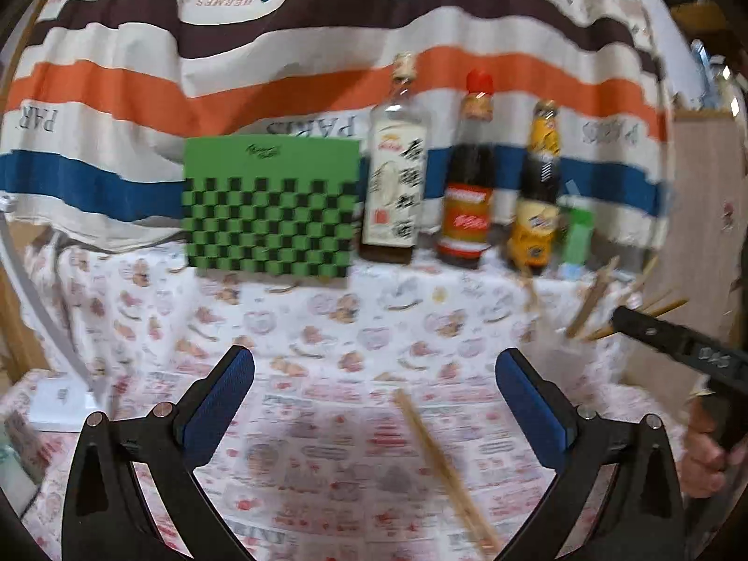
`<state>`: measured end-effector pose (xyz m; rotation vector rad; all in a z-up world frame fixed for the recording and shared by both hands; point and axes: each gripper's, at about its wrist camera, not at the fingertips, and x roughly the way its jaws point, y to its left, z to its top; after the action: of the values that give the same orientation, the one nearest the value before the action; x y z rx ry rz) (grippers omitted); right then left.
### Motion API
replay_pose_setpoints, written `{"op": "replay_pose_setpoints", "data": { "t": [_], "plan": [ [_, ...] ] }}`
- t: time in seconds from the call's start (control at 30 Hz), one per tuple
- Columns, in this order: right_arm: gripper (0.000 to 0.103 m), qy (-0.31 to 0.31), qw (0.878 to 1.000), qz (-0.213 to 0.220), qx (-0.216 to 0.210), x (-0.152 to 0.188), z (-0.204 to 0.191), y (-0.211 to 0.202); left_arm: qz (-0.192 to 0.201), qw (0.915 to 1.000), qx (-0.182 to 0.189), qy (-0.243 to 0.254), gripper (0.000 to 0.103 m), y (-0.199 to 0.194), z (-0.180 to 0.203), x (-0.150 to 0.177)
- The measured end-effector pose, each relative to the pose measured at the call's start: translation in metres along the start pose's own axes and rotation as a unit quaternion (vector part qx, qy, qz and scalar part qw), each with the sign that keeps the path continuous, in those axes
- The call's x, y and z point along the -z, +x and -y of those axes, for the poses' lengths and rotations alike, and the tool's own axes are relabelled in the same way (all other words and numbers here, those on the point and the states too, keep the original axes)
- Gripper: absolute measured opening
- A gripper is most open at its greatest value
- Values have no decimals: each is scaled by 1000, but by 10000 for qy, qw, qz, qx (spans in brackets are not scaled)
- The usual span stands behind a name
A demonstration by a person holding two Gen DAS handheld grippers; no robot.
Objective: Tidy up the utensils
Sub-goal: 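Withdraw both open tools from the cup toward the loose chopsticks, then lower both open tools around the loose wooden chopsticks on the table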
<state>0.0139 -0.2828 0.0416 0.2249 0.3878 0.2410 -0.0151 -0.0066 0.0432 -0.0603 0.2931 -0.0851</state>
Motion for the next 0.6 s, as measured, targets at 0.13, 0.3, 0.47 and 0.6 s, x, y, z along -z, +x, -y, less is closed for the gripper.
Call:
{"op": "replay_pose_setpoints", "data": {
  "t": [0.13, 0.3, 0.47, 0.6],
  "plan": [
    [72, -145, 9998, -133, 104, 8, -4, 11, -337, 9991, -74, -246, 102, 15, -11, 6],
    [74, -332, 9985, -391, 175, 19, -10, 25, -929, 9929, -90, -744, 102, 33, -29, 13],
    [77, -214, 9963, -827, 106, 31, -12, 42, -1103, 9916, -207, -645, 102, 39, -28, 16],
    [77, -101, 9921, -1243, 165, 42, -12, 57, -1193, 9912, -268, -514, 102, 42, -24, 18]
  ]
}}
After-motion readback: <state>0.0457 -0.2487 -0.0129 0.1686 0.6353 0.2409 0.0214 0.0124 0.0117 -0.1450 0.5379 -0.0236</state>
